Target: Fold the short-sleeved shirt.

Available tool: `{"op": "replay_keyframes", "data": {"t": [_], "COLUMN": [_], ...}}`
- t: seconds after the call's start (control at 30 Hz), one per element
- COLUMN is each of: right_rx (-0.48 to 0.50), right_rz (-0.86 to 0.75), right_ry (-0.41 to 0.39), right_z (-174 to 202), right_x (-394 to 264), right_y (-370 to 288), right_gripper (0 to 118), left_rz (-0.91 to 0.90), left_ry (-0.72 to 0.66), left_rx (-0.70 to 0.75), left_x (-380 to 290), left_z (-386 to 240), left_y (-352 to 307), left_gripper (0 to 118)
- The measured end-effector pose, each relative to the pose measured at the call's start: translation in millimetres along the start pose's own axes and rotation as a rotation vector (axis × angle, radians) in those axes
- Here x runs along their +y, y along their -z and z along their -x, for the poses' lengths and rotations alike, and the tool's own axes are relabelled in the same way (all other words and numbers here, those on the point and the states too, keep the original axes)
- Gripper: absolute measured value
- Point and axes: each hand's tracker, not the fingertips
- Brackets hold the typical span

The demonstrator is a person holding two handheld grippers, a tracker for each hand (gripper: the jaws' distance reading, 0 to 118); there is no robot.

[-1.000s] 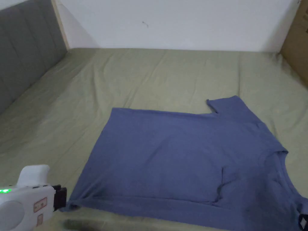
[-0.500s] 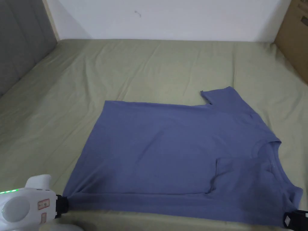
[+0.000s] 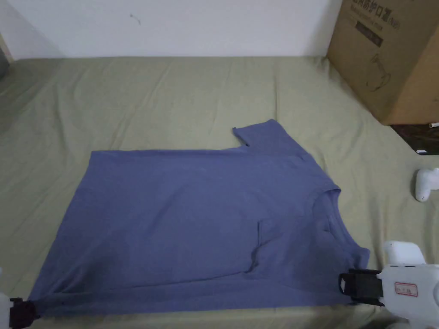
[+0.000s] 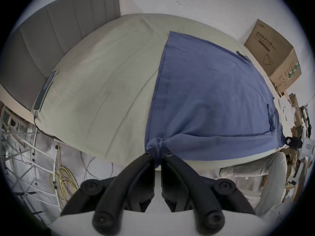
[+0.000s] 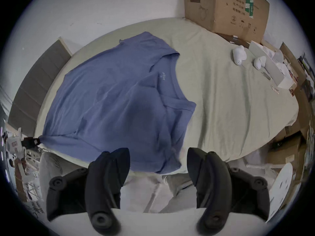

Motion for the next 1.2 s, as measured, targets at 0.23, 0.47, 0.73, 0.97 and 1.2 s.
{"op": "replay_keyframes", "data": {"t": [0.23,0.47,0.73,0.97,1.2], "right_rx": [0.033,0.028,0.057,0.053,0.041], "right_rz": [0.102,0.039,-0.032,-0.037,0.056], "right_ry": [-0.001,0.024,0.071,0.066,0.138], "right_z": [-11.6,-8.8,-3.3,-3.4,-8.7], "right_x": [-9.3,3.1,48.1,131.8,160.3], "right_y": [27.7,-5.3,-25.9,16.9,77.9], "right_gripper": [0,0,0,0,20], "left_rz": [0.010,-0.003,-0.058,-0.077,-0.026], "left_ry": [-0.033,-0.057,-0.106,-0.017,0.121], "left_rx": [-0.019,-0.035,-0.080,-0.043,0.032], "left_x": [0.2,6.6,50.7,145.6,183.8], "left_z": [-0.7,2.8,-7.3,-38.9,-56.6], "left_y": [-2.0,-14.7,-35.1,10.0,85.4], "left_gripper": [4,4,4,5,41]}}
